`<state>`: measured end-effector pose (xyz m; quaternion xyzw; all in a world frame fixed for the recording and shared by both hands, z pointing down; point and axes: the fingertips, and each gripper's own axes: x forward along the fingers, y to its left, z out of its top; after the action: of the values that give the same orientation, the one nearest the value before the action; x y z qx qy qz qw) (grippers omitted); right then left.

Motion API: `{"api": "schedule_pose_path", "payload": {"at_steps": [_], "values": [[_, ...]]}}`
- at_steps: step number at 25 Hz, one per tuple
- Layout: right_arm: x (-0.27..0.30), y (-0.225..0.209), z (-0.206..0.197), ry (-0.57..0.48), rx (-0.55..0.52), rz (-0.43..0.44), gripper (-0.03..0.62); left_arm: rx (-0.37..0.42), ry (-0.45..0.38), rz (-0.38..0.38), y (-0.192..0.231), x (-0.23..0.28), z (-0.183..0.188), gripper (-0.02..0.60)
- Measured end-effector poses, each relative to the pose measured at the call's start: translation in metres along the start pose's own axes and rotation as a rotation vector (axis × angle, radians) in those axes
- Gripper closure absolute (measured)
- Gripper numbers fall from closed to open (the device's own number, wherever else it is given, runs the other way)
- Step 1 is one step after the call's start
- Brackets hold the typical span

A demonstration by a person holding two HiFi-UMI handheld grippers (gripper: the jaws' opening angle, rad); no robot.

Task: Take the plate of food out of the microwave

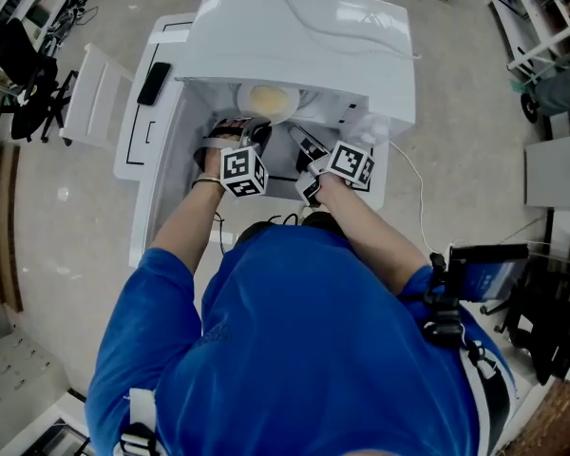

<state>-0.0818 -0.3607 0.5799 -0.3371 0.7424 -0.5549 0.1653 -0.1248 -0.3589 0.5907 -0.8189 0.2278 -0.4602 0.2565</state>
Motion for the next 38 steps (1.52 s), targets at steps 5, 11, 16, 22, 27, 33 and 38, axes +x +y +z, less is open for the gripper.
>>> {"api": "schedule_pose_path", "payload": {"at_steps": [5, 11, 16, 22, 27, 33, 38], "values": [[0.011, -0.008, 0.001, -0.05, 0.088, -0.021, 0.448, -0.103, -0.031, 0.041, 0.006, -0.007, -0.003, 0.534], [0.025, -0.015, 0.002, -0.078, 0.187, -0.015, 0.444, -0.406, -0.097, 0.101, 0.017, -0.022, -0.012, 0.523], [0.032, -0.015, 0.004, -0.082, 0.224, -0.014, 0.437, -0.927, -0.241, 0.147, 0.03, -0.04, -0.03, 0.518], [0.034, -0.02, 0.007, -0.101, 0.256, -0.048, 0.437, -1.135, -0.283, 0.176, 0.024, -0.054, -0.04, 0.518], [0.035, -0.024, 0.007, -0.117, 0.293, -0.066, 0.441, -1.169, -0.285, 0.189, 0.02, -0.055, -0.042, 0.518], [0.038, -0.027, -0.001, -0.094, 0.339, -0.089, 0.441, -1.172, -0.276, 0.193, 0.014, -0.057, -0.044, 0.518], [0.04, -0.025, 0.0, -0.091, 0.335, -0.108, 0.466, -1.178, -0.265, 0.2, 0.011, -0.061, -0.045, 0.518]]}}
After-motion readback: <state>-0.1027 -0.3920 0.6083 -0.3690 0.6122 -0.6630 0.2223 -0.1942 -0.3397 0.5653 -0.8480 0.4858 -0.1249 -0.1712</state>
